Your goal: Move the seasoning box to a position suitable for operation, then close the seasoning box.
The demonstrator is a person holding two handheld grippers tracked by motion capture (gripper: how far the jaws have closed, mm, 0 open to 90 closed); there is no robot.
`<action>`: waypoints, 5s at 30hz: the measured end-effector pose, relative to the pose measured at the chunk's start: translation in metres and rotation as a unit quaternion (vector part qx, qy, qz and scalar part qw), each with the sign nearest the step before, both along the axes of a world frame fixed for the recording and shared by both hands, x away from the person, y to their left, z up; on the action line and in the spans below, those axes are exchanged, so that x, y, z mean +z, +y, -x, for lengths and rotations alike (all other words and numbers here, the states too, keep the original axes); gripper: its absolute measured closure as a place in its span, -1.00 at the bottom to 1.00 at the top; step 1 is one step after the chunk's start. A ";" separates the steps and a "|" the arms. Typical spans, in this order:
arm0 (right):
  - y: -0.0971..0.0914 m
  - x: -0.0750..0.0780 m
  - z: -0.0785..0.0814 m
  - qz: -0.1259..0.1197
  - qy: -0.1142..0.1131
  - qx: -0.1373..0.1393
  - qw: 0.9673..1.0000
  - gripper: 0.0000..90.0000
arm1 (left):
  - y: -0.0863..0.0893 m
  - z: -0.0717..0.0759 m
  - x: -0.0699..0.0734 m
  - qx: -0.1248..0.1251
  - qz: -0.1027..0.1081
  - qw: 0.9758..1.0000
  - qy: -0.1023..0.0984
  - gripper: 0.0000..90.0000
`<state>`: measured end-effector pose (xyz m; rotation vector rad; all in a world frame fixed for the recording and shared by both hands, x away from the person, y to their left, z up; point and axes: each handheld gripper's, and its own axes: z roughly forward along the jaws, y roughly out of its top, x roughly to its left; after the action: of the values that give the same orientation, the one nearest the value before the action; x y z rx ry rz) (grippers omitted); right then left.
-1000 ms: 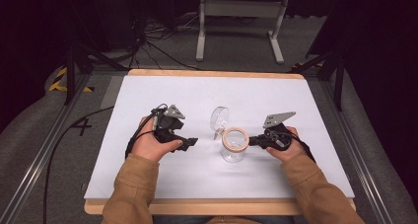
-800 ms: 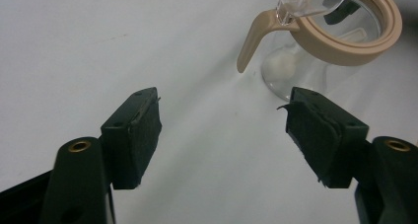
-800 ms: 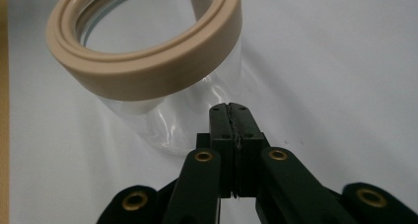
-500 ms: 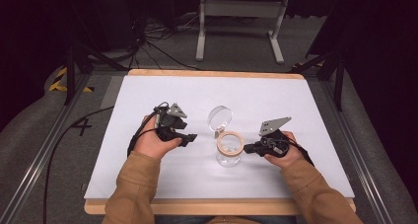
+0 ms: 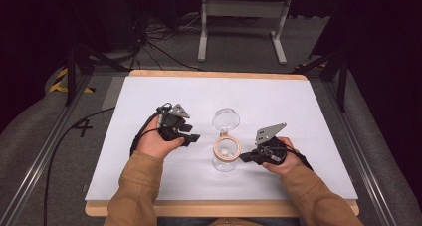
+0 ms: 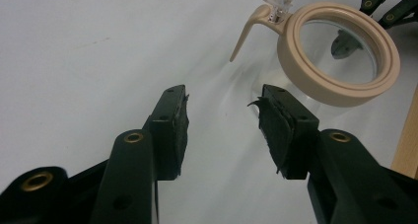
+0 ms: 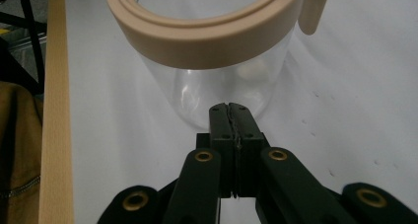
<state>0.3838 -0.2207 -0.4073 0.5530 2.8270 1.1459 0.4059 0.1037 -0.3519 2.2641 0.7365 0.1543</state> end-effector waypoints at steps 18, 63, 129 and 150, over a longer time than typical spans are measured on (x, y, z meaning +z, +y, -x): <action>-0.002 0.004 0.003 -0.002 -0.009 -0.008 1.000 1.00 | 0.002 -0.005 0.003 0.001 0.041 0.999 -0.004 0.64; 0.021 0.054 0.012 -0.164 -0.044 -0.052 0.984 1.00 | -0.030 -0.030 -0.010 0.010 0.159 0.984 -0.076 0.98; 0.021 0.049 0.021 -0.077 0.038 0.003 0.996 1.00 | 0.011 -0.005 0.016 -0.041 0.036 0.998 0.035 0.81; 0.020 0.044 0.021 -0.054 0.058 0.019 0.997 1.00 | 0.007 -0.006 0.012 -0.047 0.022 0.998 0.043 0.77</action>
<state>0.3626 -0.2006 -0.3629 0.5943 2.8962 1.3221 0.4121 0.1109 -0.3401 2.2697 0.6704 -0.0039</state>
